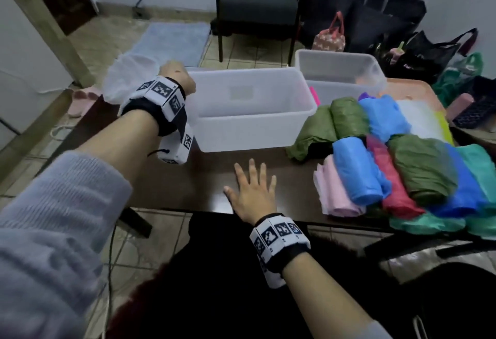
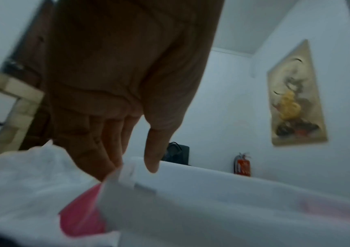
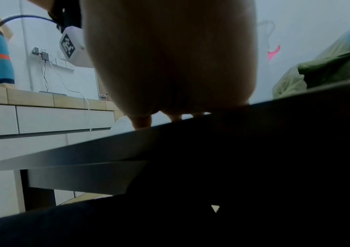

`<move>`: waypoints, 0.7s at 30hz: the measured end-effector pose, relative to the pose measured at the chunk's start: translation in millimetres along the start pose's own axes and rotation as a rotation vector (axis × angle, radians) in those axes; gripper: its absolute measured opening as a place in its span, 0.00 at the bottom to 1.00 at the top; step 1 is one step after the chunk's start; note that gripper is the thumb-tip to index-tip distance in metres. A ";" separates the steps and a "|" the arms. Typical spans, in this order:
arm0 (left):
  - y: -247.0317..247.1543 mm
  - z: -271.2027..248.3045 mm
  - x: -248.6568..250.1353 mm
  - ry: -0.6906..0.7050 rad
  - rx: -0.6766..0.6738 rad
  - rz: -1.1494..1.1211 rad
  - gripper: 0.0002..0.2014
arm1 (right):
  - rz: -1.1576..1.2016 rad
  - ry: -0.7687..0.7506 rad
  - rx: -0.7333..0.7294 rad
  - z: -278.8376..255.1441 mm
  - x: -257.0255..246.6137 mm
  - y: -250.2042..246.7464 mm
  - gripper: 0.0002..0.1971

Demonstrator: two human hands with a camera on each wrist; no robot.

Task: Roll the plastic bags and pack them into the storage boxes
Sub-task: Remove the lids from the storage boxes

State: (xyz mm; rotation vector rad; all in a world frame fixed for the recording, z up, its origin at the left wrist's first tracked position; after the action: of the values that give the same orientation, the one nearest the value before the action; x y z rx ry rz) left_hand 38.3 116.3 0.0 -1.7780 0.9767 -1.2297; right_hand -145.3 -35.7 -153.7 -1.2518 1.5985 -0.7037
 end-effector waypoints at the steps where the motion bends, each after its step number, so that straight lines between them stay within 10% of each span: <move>1: 4.5 -0.4 -10.8 -0.034 -0.023 -0.090 0.24 | 0.005 -0.004 0.007 0.4 0.9 0.5 0.32; 8: 20.2 -38.7 -53.6 -0.079 -0.066 -0.759 0.13 | 0.023 -0.004 0.058 -1.2 2.1 -0.6 0.32; 21: 42.8 -168.9 -127.0 -0.173 0.324 -1.487 0.10 | 0.058 0.083 0.196 6.6 1.1 -8.8 0.29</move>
State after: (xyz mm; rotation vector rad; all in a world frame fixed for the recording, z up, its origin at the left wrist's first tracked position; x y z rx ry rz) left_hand -161.4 185.0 -43.1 -2.2150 -0.8752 -1.7971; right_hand -135.8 -38.7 -148.9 -1.0416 1.5849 -0.8630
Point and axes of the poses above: each hand's wrist, its own z-axis towards the middle knuckle, its own y-axis out of the palm, x = y × z, the point moved 7 cm from there along z, towards the middle knuckle, and after that the axes turned 8 degrees about -x, right-handed, at the moved point
